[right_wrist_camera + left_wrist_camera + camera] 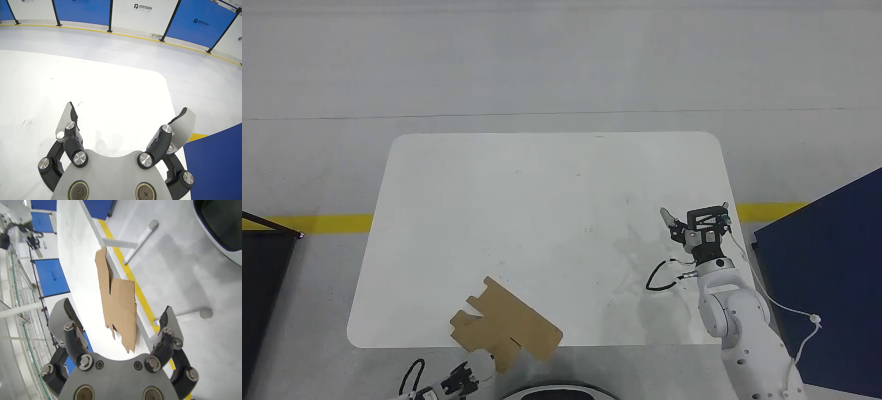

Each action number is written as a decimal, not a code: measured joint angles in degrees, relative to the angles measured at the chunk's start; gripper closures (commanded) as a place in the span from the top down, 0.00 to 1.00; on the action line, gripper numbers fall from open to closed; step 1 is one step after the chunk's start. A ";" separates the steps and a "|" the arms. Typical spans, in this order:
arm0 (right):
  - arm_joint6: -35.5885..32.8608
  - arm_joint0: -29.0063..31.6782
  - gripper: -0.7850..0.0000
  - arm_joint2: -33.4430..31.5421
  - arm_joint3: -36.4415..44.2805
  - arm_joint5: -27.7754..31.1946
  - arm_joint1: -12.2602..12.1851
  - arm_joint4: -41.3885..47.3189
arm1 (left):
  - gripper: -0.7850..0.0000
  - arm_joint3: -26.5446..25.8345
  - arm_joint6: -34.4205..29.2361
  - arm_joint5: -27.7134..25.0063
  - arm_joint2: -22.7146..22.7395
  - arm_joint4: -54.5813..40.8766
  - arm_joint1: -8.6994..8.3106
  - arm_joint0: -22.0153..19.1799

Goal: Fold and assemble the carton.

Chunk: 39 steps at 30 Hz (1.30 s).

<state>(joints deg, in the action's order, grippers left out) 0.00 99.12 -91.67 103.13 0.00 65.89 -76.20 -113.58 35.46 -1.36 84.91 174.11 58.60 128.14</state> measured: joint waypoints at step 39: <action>0.00 0.00 1.00 0.00 0.00 0.00 0.00 0.00 | 0.00 -5.40 8.05 7.89 12.94 -27.92 -2.21 -0.70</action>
<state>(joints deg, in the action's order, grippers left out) 0.00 99.12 -91.67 103.13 0.00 65.89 -76.20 -118.98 43.51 6.53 97.85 146.19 56.39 127.43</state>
